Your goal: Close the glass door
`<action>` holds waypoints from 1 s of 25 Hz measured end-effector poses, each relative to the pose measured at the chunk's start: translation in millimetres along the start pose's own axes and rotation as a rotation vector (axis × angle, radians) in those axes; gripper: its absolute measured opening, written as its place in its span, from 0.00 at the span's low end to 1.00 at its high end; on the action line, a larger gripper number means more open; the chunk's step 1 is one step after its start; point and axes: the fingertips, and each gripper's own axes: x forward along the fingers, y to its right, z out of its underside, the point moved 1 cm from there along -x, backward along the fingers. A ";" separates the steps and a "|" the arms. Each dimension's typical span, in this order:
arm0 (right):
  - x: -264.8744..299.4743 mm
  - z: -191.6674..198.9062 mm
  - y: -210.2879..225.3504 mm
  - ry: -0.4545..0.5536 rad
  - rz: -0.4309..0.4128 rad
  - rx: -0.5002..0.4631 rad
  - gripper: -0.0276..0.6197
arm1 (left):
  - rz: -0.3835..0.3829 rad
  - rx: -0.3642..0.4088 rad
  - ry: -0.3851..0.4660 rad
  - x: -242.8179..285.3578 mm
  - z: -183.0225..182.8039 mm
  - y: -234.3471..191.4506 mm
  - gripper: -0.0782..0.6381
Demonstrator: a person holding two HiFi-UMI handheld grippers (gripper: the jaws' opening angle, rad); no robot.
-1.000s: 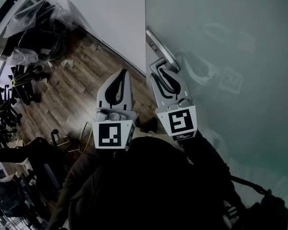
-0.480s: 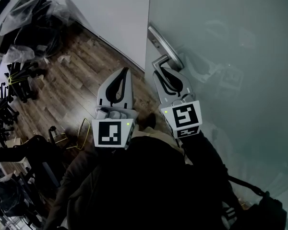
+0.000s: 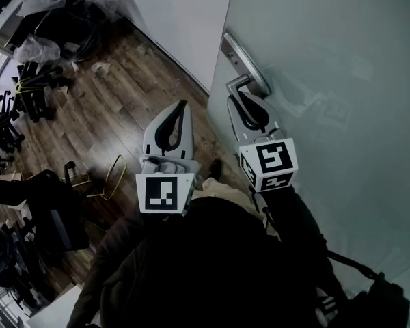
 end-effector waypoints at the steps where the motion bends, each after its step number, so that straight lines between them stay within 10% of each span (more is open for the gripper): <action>1: -0.9 -0.7 -7.2 -0.001 -0.011 -0.001 0.15 | -0.013 -0.003 0.001 -9.2 -1.2 -6.1 0.10; 25: -42.6 5.4 -187.6 -0.007 -0.301 -0.084 0.15 | -0.282 0.036 -0.048 -221.1 6.0 -30.1 0.10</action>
